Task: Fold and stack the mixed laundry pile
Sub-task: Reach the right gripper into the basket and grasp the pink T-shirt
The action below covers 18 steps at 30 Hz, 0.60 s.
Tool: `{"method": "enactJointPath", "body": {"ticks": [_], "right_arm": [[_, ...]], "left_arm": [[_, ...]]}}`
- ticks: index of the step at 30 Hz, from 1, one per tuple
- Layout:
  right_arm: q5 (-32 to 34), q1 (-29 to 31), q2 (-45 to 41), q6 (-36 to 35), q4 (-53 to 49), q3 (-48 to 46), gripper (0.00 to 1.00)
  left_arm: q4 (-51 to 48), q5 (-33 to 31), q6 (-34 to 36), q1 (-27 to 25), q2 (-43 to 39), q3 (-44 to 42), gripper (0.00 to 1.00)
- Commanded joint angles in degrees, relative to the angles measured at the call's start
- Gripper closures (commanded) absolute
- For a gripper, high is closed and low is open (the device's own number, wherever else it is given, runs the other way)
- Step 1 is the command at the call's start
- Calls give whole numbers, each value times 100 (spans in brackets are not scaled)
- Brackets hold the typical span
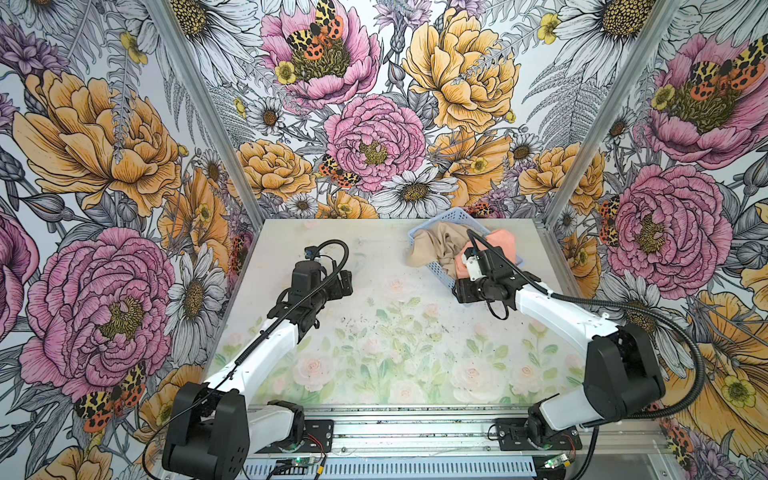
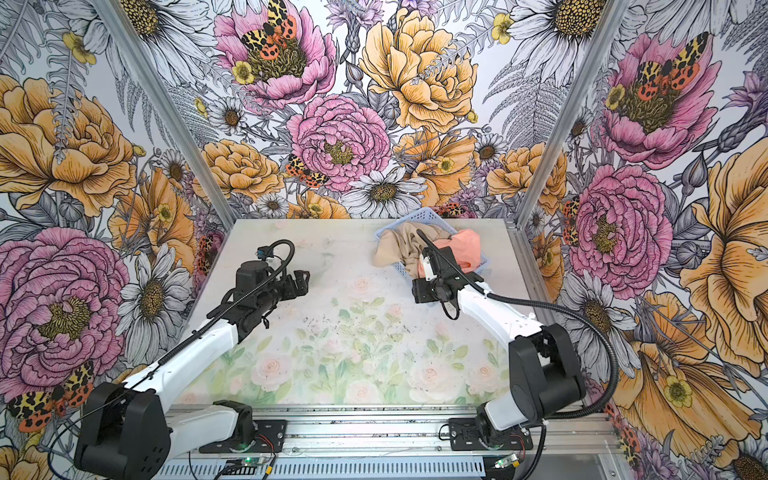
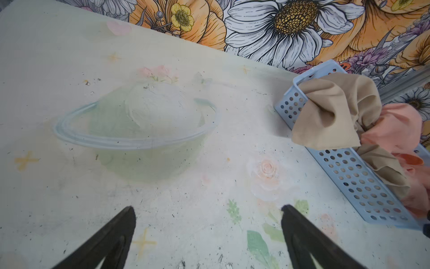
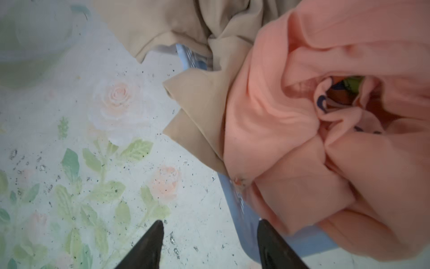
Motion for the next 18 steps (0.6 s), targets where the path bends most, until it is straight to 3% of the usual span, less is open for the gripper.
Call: {"method": "enactJointPath", "body": {"ticks": [1, 7, 14, 18], "right_arm": [[29, 49, 245, -163, -182, 326, 36], [330, 84, 693, -265, -173, 538, 44], [747, 35, 1079, -157, -193, 787, 73], [1020, -265, 1076, -108, -310, 787, 99]], "left_arm": [[-192, 163, -108, -21, -207, 52, 1], [-141, 156, -184, -28, -319, -105, 1], [-101, 151, -226, -39, -283, -152, 1], [-156, 141, -204, -60, -295, -133, 1]]}}
